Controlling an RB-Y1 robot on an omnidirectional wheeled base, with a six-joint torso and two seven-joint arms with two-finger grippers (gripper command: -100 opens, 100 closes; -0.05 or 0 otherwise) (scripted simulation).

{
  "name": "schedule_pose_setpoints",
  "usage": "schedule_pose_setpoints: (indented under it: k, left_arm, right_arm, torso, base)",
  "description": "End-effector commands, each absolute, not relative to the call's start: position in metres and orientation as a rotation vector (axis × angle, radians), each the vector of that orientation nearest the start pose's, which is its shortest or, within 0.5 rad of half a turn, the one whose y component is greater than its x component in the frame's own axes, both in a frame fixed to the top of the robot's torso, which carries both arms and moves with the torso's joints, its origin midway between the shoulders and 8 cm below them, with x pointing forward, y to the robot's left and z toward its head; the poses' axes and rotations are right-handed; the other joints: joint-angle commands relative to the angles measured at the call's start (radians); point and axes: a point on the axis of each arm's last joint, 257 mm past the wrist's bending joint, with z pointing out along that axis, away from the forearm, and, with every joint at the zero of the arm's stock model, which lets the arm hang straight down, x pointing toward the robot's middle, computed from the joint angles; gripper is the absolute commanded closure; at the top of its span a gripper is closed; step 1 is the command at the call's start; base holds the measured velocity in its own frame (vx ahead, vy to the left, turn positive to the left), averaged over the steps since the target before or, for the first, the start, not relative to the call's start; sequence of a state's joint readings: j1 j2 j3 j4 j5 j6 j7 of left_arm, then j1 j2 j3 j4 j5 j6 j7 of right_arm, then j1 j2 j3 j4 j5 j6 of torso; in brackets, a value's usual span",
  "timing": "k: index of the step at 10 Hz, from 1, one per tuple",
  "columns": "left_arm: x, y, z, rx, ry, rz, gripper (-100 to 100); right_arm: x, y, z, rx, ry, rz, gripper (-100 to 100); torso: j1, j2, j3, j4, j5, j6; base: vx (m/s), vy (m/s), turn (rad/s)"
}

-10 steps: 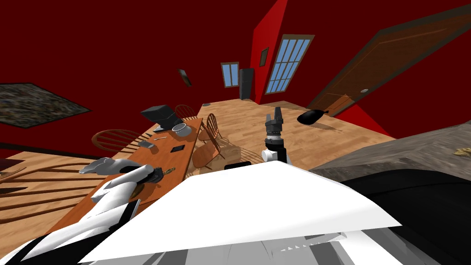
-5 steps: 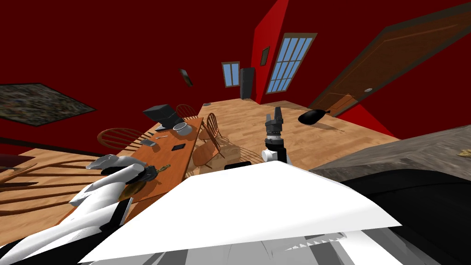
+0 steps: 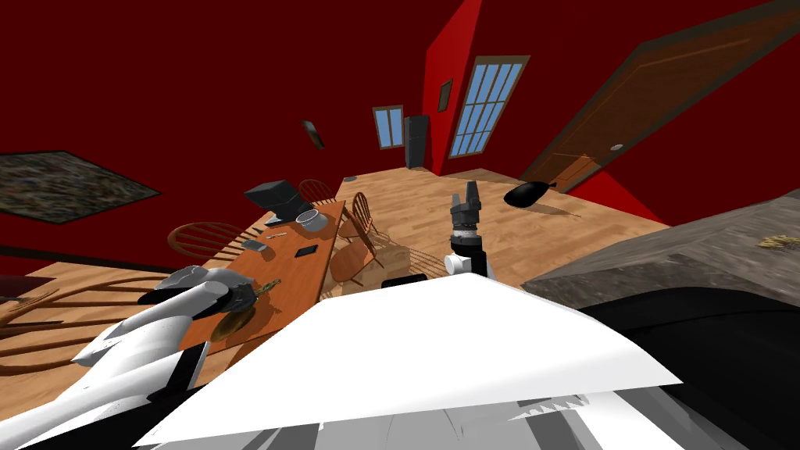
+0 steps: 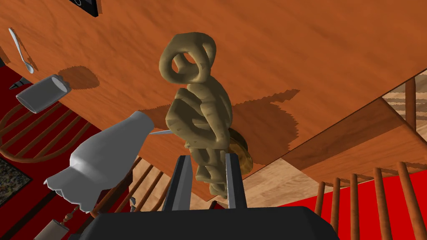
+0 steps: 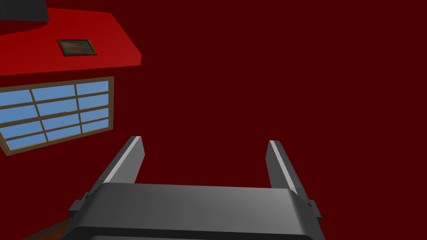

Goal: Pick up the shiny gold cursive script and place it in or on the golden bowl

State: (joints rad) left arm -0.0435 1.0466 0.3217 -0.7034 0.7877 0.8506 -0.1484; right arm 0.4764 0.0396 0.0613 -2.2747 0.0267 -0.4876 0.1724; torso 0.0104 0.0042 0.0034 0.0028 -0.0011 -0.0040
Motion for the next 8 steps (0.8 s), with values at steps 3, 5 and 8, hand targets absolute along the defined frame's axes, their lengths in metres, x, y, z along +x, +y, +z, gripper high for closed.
schedule_pose_setpoints:
  k: [3, 5, 8]
  left_arm:
    - [0.201, 0.798, -0.341, -2.346, 1.176, 0.084, 100]
    - [0.188, 0.798, -0.346, -2.362, 1.184, 0.111, 100]
    - [0.141, 0.794, -0.363, -2.42, 1.215, 0.206, 100]
  right_arm:
    - [0.351, -0.258, 0.028, 0.608, 0.636, 1.196, 0]
    - [0.351, -0.258, 0.028, 0.608, 0.636, 1.196, 0]
    - [0.351, -0.258, 0.028, 0.608, 0.636, 1.196, 0]
  torso:
    - [0.003, 0.001, 0.0, 0.0, 0.001, 0.001]
    - [0.003, 0.002, 0.0, -0.001, 0.001, 0.001]
    - [-0.004, -0.003, -0.003, -0.002, 0.0, 0.002]
  base:
    - [-0.044, 0.183, -0.15]
    - [-0.055, 0.162, -0.12]
    - [-0.035, 0.135, -0.161]
